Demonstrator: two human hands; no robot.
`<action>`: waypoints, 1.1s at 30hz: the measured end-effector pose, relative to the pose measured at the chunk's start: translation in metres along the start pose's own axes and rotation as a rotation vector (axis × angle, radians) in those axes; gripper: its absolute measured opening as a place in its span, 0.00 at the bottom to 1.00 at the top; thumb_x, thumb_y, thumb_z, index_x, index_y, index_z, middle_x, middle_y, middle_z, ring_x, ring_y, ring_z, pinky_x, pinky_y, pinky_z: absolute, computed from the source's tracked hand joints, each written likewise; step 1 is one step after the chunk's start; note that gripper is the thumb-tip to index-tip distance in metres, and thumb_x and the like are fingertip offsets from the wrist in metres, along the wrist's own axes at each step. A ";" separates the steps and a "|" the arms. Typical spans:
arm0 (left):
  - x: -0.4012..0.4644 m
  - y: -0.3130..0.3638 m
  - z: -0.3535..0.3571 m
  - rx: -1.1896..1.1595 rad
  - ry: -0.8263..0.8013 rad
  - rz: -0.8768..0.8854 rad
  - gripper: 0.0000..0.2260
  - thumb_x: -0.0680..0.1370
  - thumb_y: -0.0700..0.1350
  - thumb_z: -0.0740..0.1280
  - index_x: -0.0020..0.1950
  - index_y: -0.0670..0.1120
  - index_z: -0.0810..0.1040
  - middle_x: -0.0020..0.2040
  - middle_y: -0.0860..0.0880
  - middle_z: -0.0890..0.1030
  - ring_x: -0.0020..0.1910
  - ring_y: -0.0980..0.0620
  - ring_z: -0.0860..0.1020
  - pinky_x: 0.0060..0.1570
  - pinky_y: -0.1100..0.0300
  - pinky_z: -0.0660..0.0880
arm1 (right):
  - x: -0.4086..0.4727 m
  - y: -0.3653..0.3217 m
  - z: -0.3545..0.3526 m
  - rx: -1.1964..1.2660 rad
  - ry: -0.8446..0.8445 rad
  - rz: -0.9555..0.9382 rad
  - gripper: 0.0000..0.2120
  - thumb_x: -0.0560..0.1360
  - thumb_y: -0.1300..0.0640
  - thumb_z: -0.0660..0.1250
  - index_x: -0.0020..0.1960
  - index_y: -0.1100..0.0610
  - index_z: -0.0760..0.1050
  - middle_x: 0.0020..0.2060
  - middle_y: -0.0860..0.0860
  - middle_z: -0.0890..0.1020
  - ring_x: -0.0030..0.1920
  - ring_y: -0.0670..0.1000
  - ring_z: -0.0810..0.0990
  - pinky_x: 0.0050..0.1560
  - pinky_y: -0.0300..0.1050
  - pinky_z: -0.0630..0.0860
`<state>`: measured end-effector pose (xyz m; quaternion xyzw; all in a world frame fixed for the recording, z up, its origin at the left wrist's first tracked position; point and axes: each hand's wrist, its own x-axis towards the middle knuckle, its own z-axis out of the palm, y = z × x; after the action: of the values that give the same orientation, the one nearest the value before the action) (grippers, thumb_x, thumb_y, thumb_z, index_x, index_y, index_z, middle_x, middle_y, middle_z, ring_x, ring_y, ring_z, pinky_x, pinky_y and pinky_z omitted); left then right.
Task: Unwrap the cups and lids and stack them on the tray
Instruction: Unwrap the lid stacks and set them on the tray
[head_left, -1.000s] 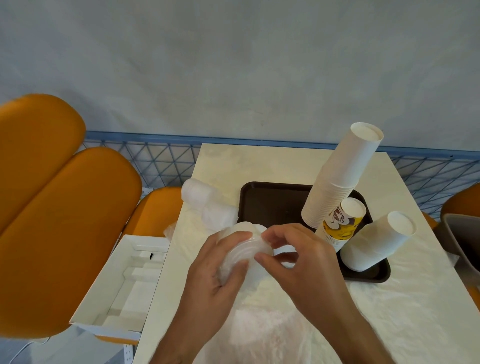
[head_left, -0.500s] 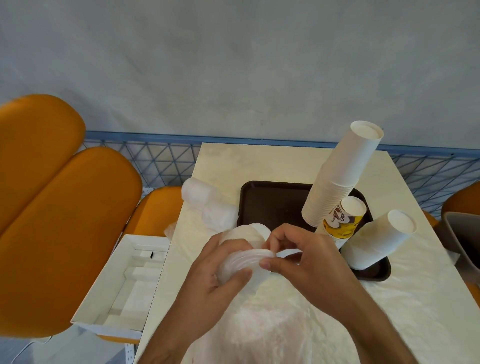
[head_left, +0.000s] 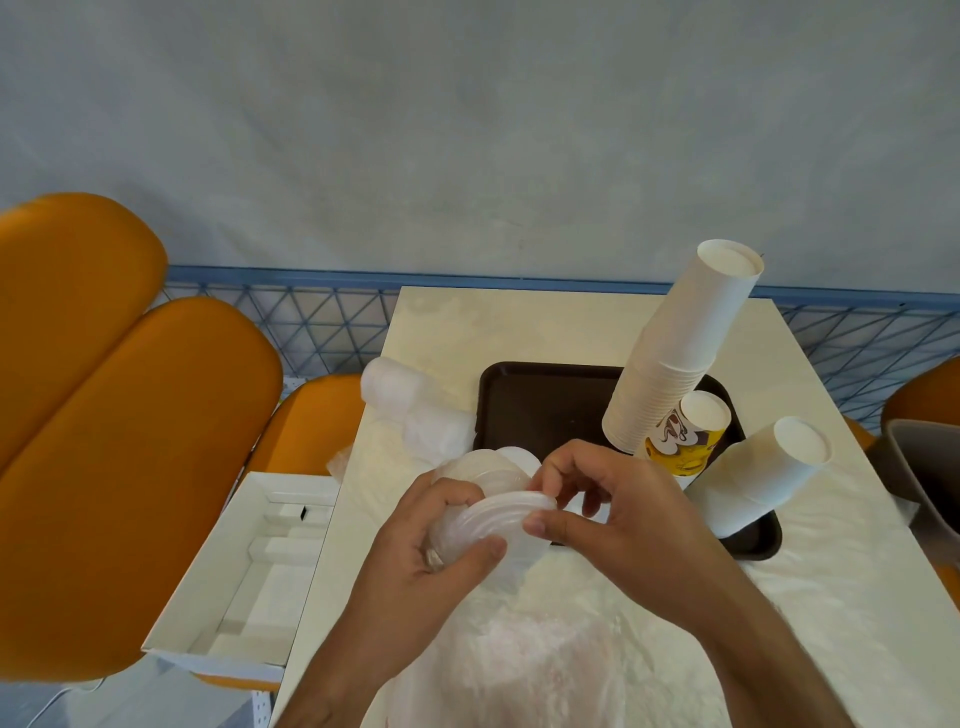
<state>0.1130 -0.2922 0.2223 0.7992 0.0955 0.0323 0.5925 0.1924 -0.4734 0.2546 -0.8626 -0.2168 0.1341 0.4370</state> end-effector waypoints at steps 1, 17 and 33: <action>0.000 0.001 0.000 -0.006 0.001 0.005 0.15 0.65 0.61 0.69 0.49 0.71 0.73 0.53 0.67 0.74 0.56 0.65 0.74 0.46 0.70 0.77 | 0.000 0.000 0.000 -0.005 0.022 -0.017 0.12 0.70 0.51 0.79 0.41 0.43 0.76 0.43 0.37 0.81 0.46 0.38 0.78 0.41 0.29 0.73; -0.002 -0.004 0.006 0.027 -0.007 0.043 0.16 0.65 0.65 0.68 0.51 0.67 0.74 0.55 0.64 0.74 0.58 0.60 0.74 0.46 0.67 0.77 | 0.012 0.004 -0.025 0.046 -0.367 0.063 0.08 0.70 0.53 0.79 0.38 0.49 0.81 0.32 0.39 0.81 0.33 0.39 0.76 0.35 0.30 0.71; -0.001 0.002 0.002 -0.296 -0.087 -0.127 0.14 0.62 0.59 0.74 0.45 0.59 0.78 0.47 0.54 0.81 0.48 0.54 0.81 0.40 0.59 0.80 | 0.013 0.023 -0.035 0.670 -0.473 0.054 0.08 0.76 0.64 0.70 0.50 0.59 0.86 0.40 0.54 0.85 0.39 0.49 0.79 0.45 0.41 0.78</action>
<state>0.1129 -0.2945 0.2242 0.6961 0.1141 -0.0262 0.7083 0.2245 -0.5035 0.2562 -0.6234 -0.2328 0.4033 0.6281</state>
